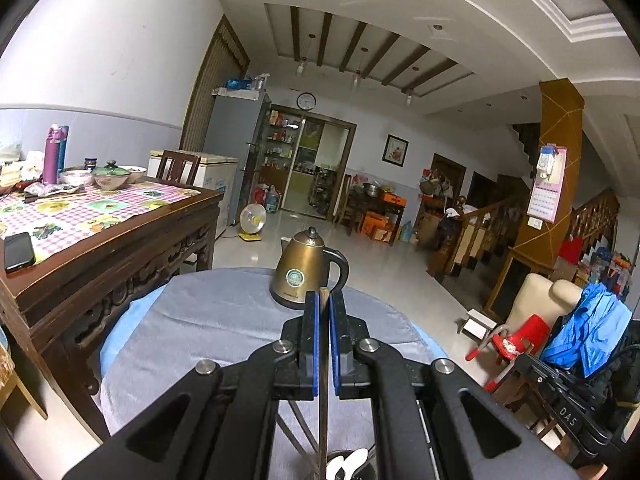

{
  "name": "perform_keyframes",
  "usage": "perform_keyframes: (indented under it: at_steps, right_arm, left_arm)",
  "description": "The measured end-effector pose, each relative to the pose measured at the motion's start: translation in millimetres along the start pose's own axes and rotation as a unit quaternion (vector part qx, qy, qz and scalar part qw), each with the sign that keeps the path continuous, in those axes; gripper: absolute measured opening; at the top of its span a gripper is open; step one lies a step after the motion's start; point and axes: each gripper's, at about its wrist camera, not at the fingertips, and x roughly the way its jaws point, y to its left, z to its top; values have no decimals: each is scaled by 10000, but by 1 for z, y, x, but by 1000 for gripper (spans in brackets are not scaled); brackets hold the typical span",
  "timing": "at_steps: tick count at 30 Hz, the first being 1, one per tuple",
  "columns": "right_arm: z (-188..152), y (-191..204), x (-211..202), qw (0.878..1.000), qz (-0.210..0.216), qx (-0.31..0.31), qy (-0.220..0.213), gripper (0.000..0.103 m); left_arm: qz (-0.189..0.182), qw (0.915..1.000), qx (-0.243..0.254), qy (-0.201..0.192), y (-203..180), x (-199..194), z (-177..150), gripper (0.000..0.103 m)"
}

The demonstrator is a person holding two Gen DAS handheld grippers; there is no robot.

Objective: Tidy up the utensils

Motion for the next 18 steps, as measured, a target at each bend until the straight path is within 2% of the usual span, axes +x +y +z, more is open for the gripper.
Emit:
perform_keyframes:
  at_steps: [8, 18]
  right_arm:
    - [5, -4, -1, 9999, 106, 85, 75, 6]
    - [21, 6, -25, 9997, 195, -64, -114, 6]
  left_arm:
    - [82, 9999, 141, 12, -12, 9, 3, 5]
    - [116, 9997, 229, 2, -20, 8, 5, 5]
